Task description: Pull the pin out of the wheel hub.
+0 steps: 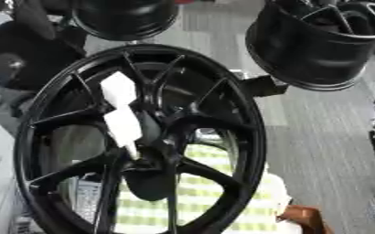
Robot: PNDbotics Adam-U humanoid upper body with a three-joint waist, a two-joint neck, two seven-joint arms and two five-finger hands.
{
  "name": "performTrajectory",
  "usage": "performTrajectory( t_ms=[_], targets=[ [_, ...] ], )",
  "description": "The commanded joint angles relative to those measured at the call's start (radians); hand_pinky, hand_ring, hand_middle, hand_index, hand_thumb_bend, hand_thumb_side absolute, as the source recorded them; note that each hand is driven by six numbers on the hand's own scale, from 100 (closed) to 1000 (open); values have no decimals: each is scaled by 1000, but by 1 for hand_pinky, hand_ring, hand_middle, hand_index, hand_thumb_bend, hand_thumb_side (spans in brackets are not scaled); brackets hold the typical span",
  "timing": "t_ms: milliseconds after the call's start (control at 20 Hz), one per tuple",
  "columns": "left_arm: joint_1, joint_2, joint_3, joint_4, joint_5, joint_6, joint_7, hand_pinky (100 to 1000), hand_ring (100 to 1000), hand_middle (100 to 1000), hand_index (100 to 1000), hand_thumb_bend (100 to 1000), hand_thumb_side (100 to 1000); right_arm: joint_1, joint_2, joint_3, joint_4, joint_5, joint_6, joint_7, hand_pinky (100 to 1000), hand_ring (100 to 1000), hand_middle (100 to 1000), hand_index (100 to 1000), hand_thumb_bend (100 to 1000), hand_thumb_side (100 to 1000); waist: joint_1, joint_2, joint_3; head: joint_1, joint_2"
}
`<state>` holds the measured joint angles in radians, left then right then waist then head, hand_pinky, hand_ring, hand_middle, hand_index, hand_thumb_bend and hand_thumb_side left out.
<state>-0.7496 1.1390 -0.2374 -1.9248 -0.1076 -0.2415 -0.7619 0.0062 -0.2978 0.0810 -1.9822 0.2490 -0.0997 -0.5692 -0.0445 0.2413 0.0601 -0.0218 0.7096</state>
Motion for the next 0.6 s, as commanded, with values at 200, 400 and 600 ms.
performTrajectory(
  t_ms=[200, 400, 600],
  targets=[
    [-136, -39, -97, 91, -93, -21, -97, 810, 776, 747, 831, 100, 606, -19, -27, 5, -18, 19, -2, 3, 917, 847, 684, 809, 100, 664, 13, 12, -14, -5, -39],
    [-194, -109, -124, 170, -153, -53, -141, 810, 779, 754, 833, 100, 616, -27, -22, 11, -18, 24, 2, 3, 916, 847, 684, 809, 100, 666, 15, 29, -25, 9, -48],
    [-230, -161, -165, 242, -214, -95, -145, 810, 782, 759, 836, 100, 632, -33, -19, 16, -18, 26, 3, 3, 916, 847, 684, 809, 100, 668, 16, 41, -33, 29, -55]
  ],
)
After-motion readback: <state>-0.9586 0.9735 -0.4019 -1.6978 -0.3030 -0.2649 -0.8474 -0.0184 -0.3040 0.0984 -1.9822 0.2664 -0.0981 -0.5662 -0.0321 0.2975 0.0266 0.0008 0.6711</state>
